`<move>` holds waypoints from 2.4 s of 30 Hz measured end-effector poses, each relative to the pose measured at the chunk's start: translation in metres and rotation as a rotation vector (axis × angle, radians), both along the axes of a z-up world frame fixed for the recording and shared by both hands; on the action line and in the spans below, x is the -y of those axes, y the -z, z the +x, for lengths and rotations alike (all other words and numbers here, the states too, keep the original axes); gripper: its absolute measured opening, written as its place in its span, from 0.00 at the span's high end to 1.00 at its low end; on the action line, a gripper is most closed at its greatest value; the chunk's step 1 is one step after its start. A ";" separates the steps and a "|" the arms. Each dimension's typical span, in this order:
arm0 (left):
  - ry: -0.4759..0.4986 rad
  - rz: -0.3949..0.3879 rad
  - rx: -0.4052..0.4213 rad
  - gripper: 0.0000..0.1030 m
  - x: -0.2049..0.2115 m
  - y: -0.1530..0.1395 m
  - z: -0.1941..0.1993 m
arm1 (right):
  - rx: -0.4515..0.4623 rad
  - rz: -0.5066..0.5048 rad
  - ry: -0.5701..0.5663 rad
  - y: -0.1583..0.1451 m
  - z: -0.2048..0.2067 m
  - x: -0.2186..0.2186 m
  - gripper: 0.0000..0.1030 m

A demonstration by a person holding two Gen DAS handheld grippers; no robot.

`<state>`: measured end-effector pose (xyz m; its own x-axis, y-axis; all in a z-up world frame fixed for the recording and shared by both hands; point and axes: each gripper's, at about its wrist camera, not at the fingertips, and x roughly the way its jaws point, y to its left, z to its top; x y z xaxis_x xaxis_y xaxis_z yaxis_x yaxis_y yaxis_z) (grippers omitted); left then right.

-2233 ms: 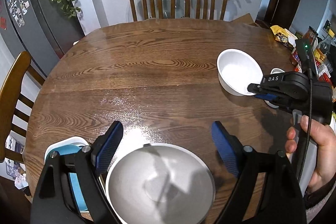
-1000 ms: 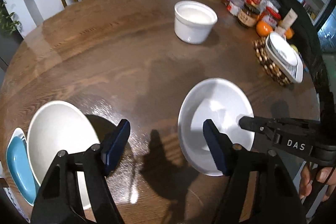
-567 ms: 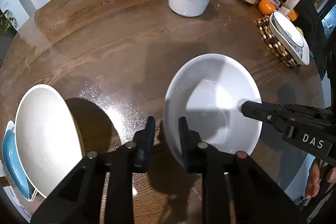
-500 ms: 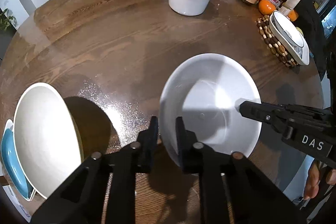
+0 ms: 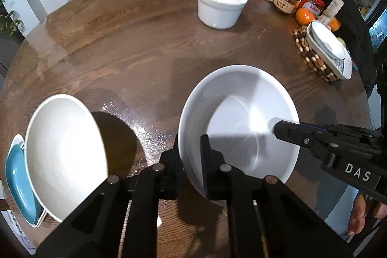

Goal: Organize plates and bowls
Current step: 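Carry the smaller white bowl with the right tool over the large white bowl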

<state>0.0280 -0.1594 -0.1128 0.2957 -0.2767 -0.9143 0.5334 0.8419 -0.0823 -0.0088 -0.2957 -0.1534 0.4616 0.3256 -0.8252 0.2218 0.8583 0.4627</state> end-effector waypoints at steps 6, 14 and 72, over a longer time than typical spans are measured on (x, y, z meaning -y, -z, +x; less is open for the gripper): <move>-0.032 -0.030 0.037 0.90 -0.016 -0.020 -0.003 | 0.054 -0.012 -0.017 -0.021 -0.003 -0.009 0.93; -0.081 -0.049 0.095 0.89 -0.038 -0.041 -0.007 | 0.108 -0.025 -0.064 -0.043 -0.002 -0.027 0.93; -0.371 -0.091 0.156 0.89 -0.173 -0.060 0.008 | 0.159 -0.108 -0.358 -0.080 0.054 -0.168 0.93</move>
<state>0.0363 0.0138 -0.0524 0.5235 -0.2028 -0.8275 0.2065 0.9725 -0.1077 0.0448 -0.1273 -0.0737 0.4597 0.4042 -0.7908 -0.1670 0.9139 0.3700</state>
